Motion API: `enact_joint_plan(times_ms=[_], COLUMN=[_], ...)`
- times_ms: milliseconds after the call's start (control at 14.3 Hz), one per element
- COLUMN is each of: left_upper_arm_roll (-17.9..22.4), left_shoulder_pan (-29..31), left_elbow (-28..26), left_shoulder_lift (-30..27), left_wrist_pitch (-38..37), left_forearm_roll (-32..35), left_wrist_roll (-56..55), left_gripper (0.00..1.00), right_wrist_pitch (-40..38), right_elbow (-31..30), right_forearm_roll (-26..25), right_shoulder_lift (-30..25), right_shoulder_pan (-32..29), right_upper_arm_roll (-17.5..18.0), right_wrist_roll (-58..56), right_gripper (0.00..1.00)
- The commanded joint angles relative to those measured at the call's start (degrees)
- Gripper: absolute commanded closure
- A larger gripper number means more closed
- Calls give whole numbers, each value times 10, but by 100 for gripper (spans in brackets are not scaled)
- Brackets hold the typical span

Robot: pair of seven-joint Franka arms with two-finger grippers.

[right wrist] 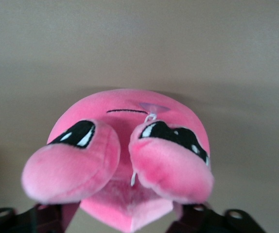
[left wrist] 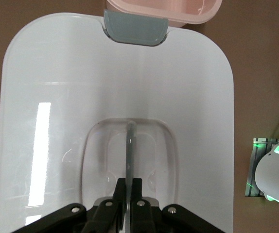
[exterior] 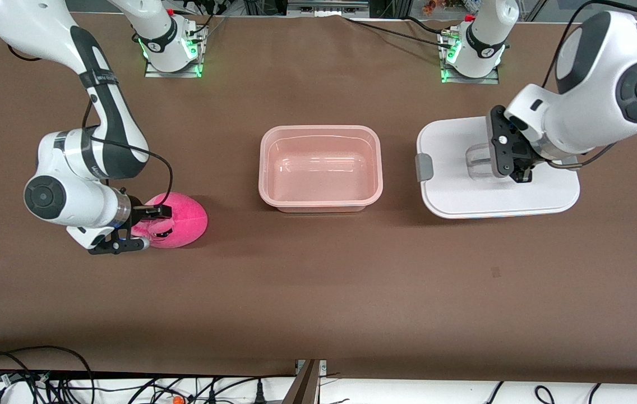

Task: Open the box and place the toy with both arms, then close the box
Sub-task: 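Lift the pink plush with the right gripper and carry it over the tub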

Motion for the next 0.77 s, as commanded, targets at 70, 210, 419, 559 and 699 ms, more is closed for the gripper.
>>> enact_joint_plan(times_ms=[70,210,419,559,699], left_upper_arm_roll=[-1,-2,-1,-5,-6], left_shoulder_pan=[5,4,8,20,22], left_elbow=[7,19,32,33,37], left_shoulder_lift=[31,49,51,54,54], left_wrist_pitch=[-19,-19,-22,-25,-38], left_forearm_roll=[27,18,26,16,17], left_wrist_roll=[25,34,36,37,30], left_gripper=[100,100,100,100,100], right_wrist_pitch=[5,3,-3,-4,-28], right_elbow=[-4,-4,0,3,11], right_forearm_roll=[9,9,4,2,0], right_shoulder_lift=[1,1,-6,-17,-31], right_shoulder_pan=[-1,-1,-2,-2,5], right_upper_arm_roll=[3,3,3,5,10], right_wrist_roll=[9,9,-34,-55,-64], right_gripper=[80,100,100,100,100])
